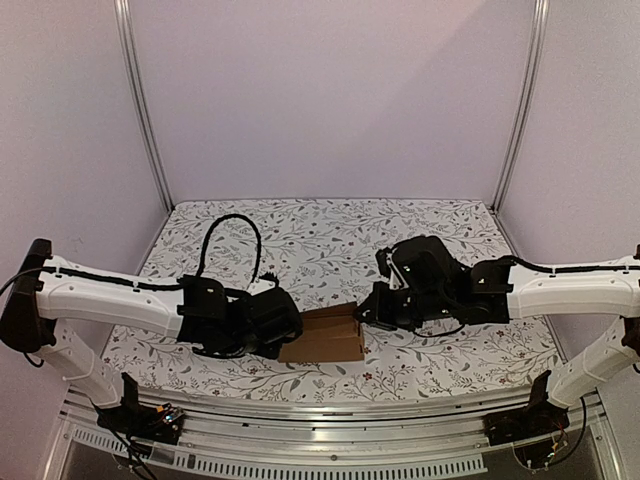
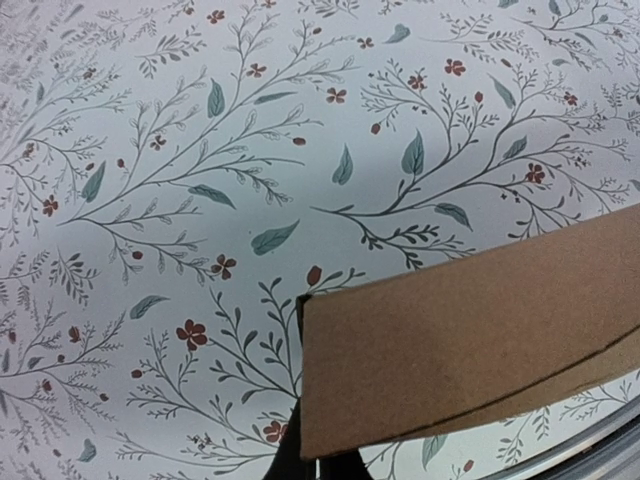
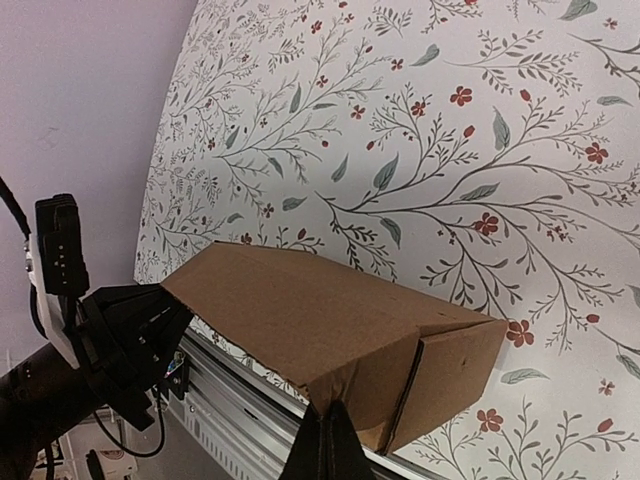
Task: Fold the paper box
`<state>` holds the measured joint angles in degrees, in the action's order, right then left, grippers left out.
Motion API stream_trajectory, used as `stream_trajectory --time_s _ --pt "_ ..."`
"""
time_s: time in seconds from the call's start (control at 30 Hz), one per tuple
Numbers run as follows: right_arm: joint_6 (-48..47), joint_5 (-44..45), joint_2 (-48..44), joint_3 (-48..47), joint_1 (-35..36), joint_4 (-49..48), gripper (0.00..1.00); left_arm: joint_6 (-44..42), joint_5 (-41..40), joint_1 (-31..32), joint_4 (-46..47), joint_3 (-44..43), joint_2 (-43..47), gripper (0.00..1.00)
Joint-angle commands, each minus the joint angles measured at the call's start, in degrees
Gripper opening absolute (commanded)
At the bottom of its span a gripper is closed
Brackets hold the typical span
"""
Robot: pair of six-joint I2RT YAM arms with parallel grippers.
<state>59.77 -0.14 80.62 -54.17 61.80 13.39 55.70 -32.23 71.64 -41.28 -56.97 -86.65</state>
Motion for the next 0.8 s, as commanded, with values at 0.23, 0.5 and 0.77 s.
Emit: stream_trajectory --time_s 0.23,0.5,0.77 --pt "-1.28 -2.97 -1.66 -0.31 0.21 -4.44 0.0 -1.47 1.47 1.93 1.82 -1.04 -1.68 0.0" --pt "-6.58 -4.08 -3.38 3.24 0.19 -2.45 0.0 -1.41 1.29 1.93 1.46 -1.21 -1.68 0.0" --pt "-10.55 -3.39 -3.5 8.6 0.23 -4.14 0.0 -1.3 1.97 1.93 1.22 -1.82 -2.23 0.0"
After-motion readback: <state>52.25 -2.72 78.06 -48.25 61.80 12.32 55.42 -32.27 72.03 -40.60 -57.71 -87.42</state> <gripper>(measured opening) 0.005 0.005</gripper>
